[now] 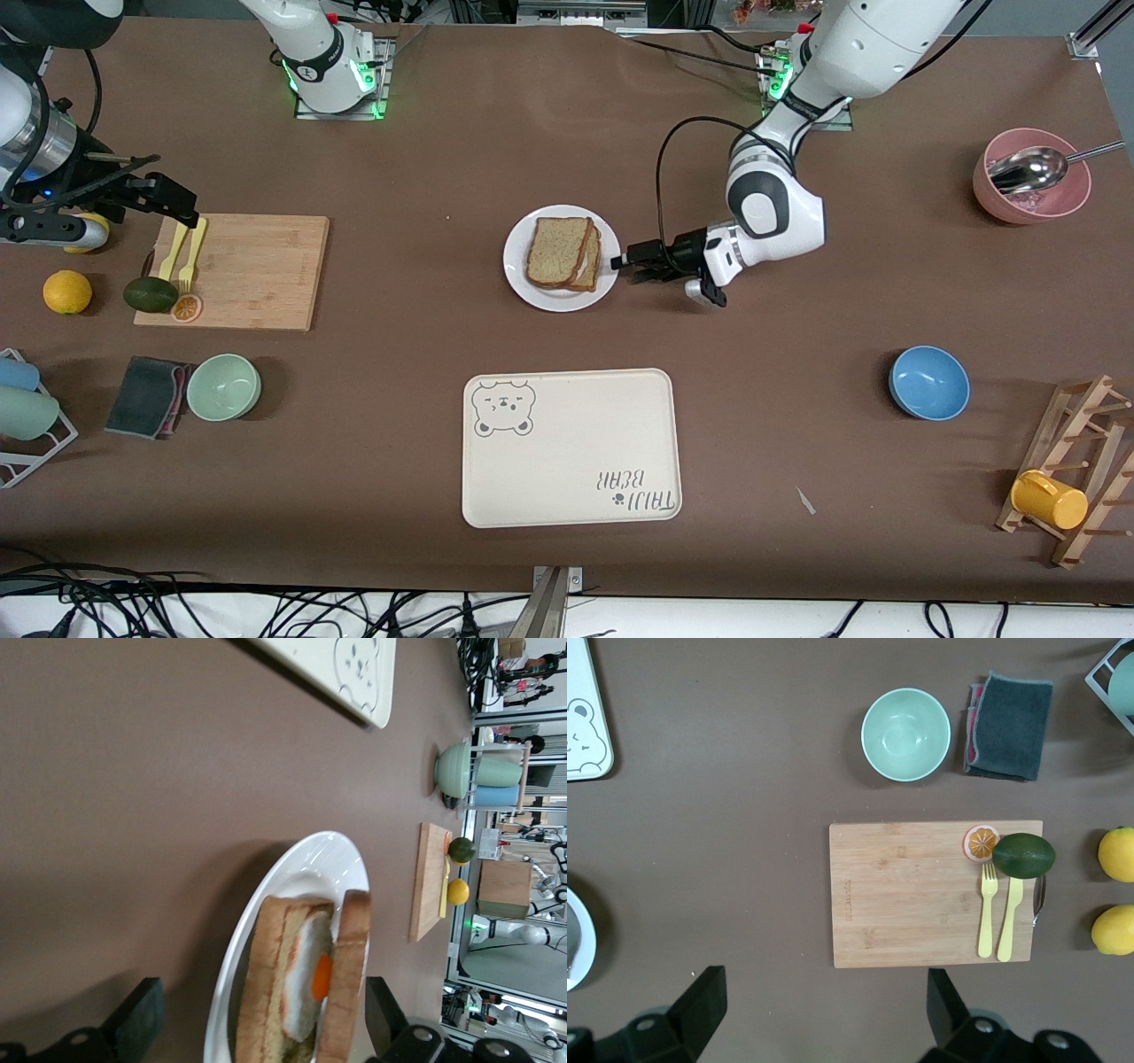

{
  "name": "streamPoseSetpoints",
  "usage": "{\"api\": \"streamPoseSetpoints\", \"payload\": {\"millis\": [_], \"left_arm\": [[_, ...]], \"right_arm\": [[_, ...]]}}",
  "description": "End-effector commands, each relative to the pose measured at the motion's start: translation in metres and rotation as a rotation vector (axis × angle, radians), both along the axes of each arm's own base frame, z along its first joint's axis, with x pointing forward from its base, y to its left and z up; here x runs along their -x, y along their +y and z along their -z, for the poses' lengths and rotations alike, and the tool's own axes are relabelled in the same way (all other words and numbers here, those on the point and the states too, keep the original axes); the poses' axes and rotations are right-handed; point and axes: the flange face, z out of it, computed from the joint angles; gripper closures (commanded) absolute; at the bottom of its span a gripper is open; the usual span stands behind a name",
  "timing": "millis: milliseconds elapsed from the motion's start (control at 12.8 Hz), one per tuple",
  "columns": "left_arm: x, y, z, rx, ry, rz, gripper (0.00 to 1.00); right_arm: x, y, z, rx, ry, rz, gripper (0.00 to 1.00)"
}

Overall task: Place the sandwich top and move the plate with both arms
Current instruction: 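Retract the right gripper while the left gripper reaches the white plate, then grip the white plate rim with the left gripper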

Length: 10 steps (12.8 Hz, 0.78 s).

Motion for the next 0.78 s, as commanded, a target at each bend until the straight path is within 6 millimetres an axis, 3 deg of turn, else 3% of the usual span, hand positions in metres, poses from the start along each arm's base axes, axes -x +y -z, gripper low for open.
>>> {"api": "streamPoseSetpoints", "payload": {"millis": [0, 235, 470, 705], "left_arm": [[0.008, -0.004, 0.012, -0.027, -0.021, -0.004, 0.00], [0.010, -0.007, 0.011, -0.029, -0.021, 0.002, 0.03], [0.016, -0.014, 0.012, -0.028, -0.017, 0.018, 0.15], [0.017, -0.017, 0.011, -0.025, -0.015, 0.017, 0.33]], "right_arm": [[0.001, -0.004, -0.002, -0.004, -0.002, 0.017, 0.00], [0.002, -0.012, -0.003, -0.004, -0.001, 0.031, 0.00], [0.003, -0.023, -0.008, -0.005, -0.013, 0.043, 0.00], [0.001, -0.021, -0.016, -0.002, -0.028, 0.048, 0.00]]}}
